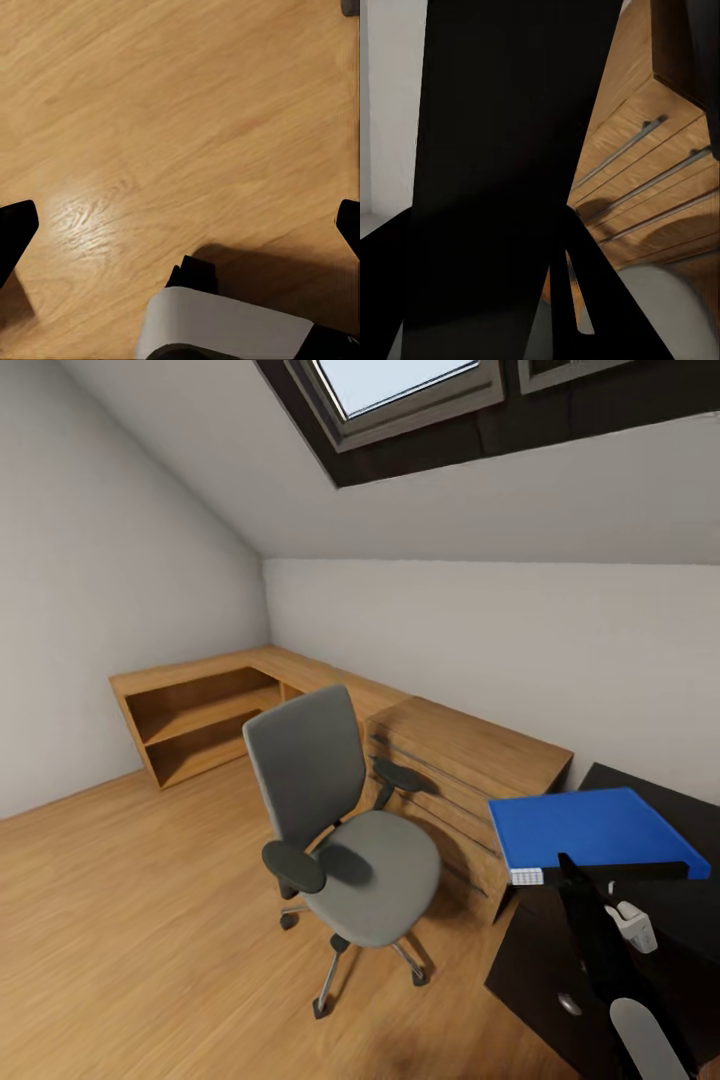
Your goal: In the bedroom, organize the workspace by keeping the computer under the desk, ensuring the monitor is on the desk, placing the keyboard on the desk next to the monitor, placing the mouse on the desk next to the keyboard, moving the folder from the swivel chair onto the desk next to the mouse, stacking the notebook on top of the folder with the pen on top of the notebook, and positioning the swivel chair next to the desk.
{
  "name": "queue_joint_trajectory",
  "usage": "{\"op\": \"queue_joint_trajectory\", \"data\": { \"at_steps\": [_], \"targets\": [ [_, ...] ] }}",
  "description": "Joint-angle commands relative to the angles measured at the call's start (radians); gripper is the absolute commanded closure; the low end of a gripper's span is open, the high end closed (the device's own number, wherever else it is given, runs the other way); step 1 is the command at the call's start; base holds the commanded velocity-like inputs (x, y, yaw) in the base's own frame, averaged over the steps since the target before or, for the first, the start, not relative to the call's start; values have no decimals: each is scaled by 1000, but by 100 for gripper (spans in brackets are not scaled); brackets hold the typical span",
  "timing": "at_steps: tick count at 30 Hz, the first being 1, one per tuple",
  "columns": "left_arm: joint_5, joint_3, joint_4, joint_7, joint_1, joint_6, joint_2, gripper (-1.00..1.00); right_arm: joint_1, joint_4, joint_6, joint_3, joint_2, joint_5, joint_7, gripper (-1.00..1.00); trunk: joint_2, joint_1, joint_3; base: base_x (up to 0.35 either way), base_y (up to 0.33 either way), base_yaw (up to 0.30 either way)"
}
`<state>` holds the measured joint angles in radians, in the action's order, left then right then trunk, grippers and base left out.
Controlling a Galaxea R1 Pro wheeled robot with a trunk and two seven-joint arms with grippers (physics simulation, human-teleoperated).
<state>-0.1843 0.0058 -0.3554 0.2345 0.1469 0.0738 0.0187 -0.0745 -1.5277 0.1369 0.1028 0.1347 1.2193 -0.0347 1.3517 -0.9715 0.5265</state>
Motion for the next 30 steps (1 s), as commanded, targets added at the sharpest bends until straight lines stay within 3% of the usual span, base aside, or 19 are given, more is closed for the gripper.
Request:
{"op": "queue_joint_trajectory", "data": {
  "at_steps": [1,9,21,30],
  "targets": [
    [-9,0,8,-2,5,4,-1,-100,-1,-1,4,-2,1,8,-4,100,-7,4,-1,0,0,-205],
    [-9,2,35,-15,23,4,-19,-100,-1,0,4,-3,0,8,-4,100,-63,35,-17,0,0,-205],
    [-6,0,47,-18,24,15,5,-100,-1,11,3,-3,-1,12,-5,100,-147,81,-41,0,0,-222],
    [-6,0,62,-18,24,118,9,-100,-1,35,1,9,-2,20,-47,100,-210,115,-59,0,0,-235]
  ]
}}
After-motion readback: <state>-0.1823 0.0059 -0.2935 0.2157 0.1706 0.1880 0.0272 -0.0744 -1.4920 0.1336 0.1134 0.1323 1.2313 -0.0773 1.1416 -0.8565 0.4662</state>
